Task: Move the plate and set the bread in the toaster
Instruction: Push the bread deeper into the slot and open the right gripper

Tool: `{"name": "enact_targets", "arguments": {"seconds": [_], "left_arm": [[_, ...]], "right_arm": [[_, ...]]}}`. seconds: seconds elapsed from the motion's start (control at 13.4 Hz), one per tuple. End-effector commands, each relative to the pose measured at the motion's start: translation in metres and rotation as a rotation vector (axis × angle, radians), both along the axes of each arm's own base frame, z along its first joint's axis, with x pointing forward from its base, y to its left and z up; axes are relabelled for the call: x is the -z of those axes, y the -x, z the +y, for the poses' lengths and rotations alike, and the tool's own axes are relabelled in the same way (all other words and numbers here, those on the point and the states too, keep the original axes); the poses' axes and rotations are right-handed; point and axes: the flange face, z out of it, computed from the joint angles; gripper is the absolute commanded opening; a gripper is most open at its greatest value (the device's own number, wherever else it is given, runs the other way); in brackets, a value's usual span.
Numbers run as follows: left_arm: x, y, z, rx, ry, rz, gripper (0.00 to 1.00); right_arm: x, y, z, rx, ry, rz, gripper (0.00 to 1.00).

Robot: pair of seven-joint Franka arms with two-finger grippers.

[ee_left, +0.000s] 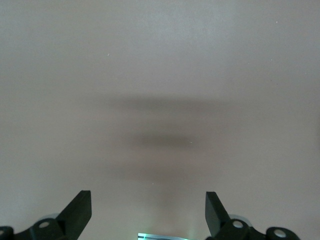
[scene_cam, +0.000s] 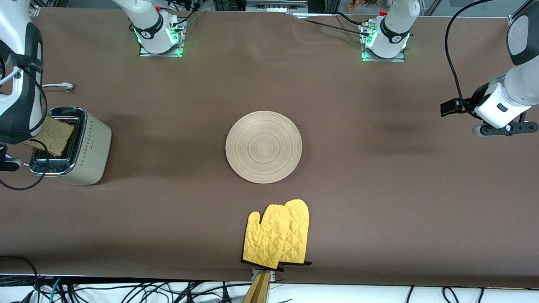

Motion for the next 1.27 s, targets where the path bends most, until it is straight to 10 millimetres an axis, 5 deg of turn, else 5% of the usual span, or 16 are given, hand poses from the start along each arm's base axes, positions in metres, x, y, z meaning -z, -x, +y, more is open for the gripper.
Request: {"name": "enact_targets", "arguments": {"seconds": [0.0, 0.6, 1.04, 1.12, 1.19], "left_arm": [[-0.001, 0.001, 0.001, -0.018, 0.016, 0.007, 1.0], [-0.001, 0.001, 0.001, -0.02, 0.017, 0.009, 1.0], [-0.001, 0.001, 0.001, -0.018, 0.015, 0.009, 1.0], [-0.001, 0.001, 0.002, -0.02, 0.015, 0.009, 1.0], [-0.001, 0.001, 0.001, -0.02, 0.017, 0.009, 1.0]], "right_arm": [[0.006, -0.002, 0.001, -0.01, -0.024, 0.001, 0.0], [0.006, -0.025, 0.036, -0.106, -0.009, -0.083, 0.0], [-0.001, -0.031, 0.037, -0.118, -0.002, -0.117, 0.0], [-0.001, -0.031, 0.037, -0.115, -0.003, -0.119, 0.6], [-0.002, -0.031, 0.035, -0.112, -0.006, -0.124, 1.0]]}}
